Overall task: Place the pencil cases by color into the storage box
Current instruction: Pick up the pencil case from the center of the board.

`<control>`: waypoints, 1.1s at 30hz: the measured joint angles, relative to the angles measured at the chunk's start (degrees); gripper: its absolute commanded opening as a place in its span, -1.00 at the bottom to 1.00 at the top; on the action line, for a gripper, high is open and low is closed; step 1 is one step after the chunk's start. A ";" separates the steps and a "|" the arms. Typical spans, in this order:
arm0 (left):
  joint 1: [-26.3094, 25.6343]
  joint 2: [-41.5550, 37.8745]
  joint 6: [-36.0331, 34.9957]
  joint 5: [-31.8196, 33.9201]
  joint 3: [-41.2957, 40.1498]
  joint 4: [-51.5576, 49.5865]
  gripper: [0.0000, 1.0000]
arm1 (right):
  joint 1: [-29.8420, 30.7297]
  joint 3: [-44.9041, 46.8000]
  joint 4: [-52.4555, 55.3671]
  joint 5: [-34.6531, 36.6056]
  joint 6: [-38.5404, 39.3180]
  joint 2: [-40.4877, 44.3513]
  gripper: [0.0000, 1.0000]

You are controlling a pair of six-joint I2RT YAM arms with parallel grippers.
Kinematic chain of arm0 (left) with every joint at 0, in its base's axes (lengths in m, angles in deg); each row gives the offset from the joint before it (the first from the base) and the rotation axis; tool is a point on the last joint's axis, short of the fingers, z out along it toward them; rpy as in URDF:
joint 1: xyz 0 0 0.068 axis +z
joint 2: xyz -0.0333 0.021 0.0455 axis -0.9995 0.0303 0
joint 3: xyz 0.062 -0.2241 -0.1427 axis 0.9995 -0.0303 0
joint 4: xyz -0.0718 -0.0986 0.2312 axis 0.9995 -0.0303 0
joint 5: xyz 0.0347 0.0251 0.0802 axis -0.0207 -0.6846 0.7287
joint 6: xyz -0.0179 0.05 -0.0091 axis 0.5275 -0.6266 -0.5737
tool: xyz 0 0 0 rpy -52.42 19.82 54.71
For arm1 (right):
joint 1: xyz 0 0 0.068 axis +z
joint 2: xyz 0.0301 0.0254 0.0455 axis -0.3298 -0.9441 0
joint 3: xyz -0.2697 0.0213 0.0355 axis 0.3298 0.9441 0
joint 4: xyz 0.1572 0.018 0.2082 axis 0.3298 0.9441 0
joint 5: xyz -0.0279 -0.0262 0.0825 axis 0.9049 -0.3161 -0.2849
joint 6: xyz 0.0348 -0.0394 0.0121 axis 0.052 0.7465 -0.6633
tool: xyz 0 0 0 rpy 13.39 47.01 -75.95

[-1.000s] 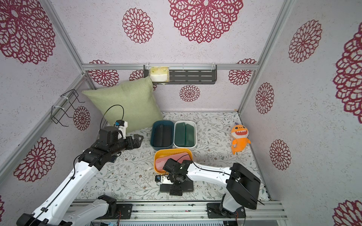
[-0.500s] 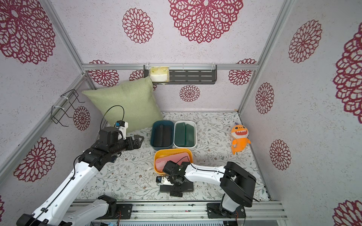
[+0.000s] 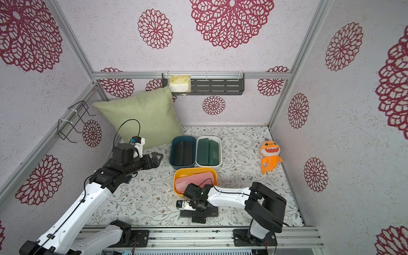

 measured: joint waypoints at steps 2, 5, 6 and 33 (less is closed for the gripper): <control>0.00 0.00 0.00 -0.09 0.00 0.07 0.95 | 0.09 0.20 -0.52 0.35 -0.52 0.00 0.87; 0.00 0.02 0.00 -0.26 0.00 0.07 0.95 | 0.13 0.46 -1.27 0.79 -1.51 0.00 0.78; 0.00 0.02 0.00 -0.31 0.00 0.07 0.95 | 0.13 0.50 -1.42 0.94 -1.70 0.00 0.75; 0.04 0.04 0.00 -1.51 1.66 0.44 0.95 | 2.45 -2.91 5.62 -3.82 -1.38 5.35 0.08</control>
